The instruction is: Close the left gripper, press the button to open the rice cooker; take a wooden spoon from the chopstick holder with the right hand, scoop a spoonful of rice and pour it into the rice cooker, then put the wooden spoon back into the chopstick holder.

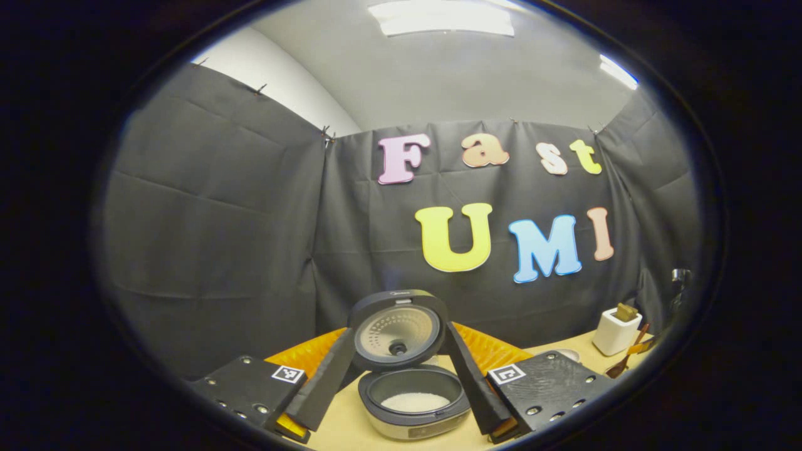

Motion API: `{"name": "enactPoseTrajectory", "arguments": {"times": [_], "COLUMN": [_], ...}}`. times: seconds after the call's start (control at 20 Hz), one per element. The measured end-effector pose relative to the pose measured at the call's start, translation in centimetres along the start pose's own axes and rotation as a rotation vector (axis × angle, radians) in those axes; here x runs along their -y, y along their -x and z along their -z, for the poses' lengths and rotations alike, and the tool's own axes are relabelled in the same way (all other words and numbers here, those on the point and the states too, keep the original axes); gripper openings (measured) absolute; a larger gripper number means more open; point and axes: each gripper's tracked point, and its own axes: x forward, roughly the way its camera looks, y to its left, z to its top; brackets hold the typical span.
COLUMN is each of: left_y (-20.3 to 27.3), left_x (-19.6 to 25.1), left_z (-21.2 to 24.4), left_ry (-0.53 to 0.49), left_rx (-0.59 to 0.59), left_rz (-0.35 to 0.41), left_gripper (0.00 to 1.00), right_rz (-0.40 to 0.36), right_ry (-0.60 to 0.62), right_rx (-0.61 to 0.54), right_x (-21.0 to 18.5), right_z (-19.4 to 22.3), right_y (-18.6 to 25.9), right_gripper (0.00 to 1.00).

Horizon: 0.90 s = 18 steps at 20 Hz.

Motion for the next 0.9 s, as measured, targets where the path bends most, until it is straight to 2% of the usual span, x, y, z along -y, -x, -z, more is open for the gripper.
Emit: {"name": "enactPoseTrajectory", "arguments": {"times": [0.2,0.25,0.3,0.35,0.4,0.55,0.9], "left_y": [0.2,0.1,-0.2,-0.4,-0.8,-2.3,-8.5], "left_x": [-0.2,0.1,0.4,0.7,1.0,2.3,3.7], "left_z": [0.0,0.2,0.2,0.2,0.2,0.2,-1.5], "left_ry": [0.005,0.004,0.003,0.002,0.003,0.011,-0.009], "left_rx": [0.001,-0.003,-0.005,-0.007,-0.007,-0.012,0.005], "left_rz": [-0.006,-0.002,0.004,0.011,0.017,0.052,0.096], "left_gripper": [0.86,0.86,0.86,0.86,0.86,0.86,0.86], "right_rz": [-0.005,0.004,0.013,0.010,0.010,0.061,0.138], "right_ry": [-0.014,-0.005,0.004,0.011,0.022,0.077,0.211], "right_rx": [-0.011,0.005,0.016,0.030,0.047,0.112,0.311], "right_x": [0.5,0.8,1.2,1.2,1.2,2.2,2.2], "right_z": [0.4,0.3,-0.2,-0.1,-0.8,-2.3,-7.8], "right_y": [0.4,0.7,0.9,1.3,1.7,3.7,10.6], "right_gripper": [0.20,0.13,0.23,0.24,0.34,0.99,0.98]}}
